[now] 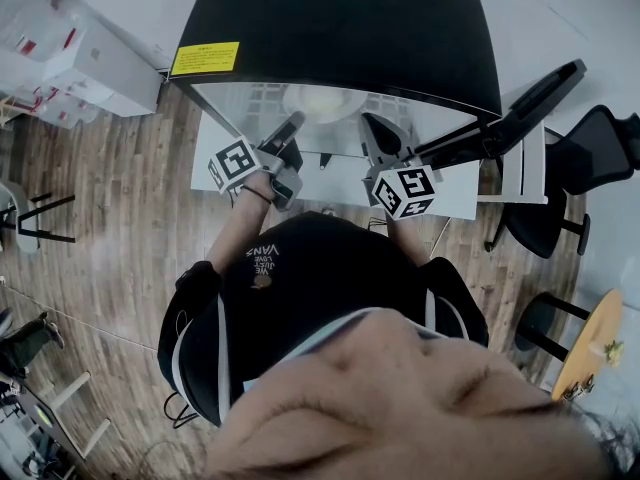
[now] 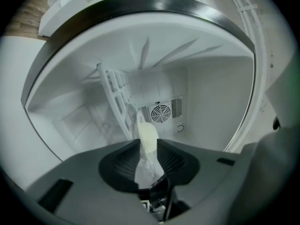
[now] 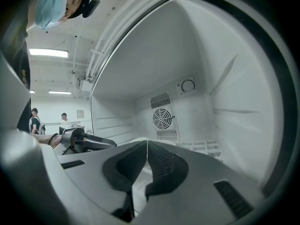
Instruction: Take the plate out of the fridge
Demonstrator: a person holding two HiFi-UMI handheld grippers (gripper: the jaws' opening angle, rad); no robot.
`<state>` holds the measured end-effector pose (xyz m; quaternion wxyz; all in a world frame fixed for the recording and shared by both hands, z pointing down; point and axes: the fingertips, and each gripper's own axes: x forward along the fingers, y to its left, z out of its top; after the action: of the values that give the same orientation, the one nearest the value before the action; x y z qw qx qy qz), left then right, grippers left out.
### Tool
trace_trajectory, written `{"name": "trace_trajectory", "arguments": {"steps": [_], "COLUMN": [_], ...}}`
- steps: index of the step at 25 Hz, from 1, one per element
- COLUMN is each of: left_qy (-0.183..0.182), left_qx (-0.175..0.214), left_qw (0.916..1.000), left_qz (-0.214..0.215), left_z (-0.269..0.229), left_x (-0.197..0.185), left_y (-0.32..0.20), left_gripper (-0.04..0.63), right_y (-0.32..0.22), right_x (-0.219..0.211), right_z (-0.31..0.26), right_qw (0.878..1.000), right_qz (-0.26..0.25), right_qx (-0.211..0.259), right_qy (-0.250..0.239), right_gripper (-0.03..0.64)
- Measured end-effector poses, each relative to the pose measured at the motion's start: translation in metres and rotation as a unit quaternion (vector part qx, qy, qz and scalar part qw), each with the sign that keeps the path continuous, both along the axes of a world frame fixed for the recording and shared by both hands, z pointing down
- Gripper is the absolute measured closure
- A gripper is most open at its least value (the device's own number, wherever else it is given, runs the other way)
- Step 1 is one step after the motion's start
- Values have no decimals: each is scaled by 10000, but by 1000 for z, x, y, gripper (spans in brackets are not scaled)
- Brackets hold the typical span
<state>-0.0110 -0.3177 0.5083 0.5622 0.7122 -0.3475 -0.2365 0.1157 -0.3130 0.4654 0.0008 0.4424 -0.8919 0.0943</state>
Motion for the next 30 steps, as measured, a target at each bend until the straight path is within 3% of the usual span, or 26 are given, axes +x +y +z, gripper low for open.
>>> {"name": "trace_trajectory", "arguments": {"steps": [9, 30], "left_qy": [-31, 562], "left_qx": [-242, -500], "left_qw": [9996, 9971], "left_qz": [-129, -151], "left_z": [7, 8], "left_x": [-2, -4], "left_y": [-1, 2], "left_gripper": [545, 560], "right_y": [3, 9], "right_x": [5, 6], "right_z": [1, 4], "right_qw": [10000, 9997], "right_qz": [81, 230], "right_qx": [-26, -103], "right_qy": [-31, -36], "right_gripper": [604, 604]}}
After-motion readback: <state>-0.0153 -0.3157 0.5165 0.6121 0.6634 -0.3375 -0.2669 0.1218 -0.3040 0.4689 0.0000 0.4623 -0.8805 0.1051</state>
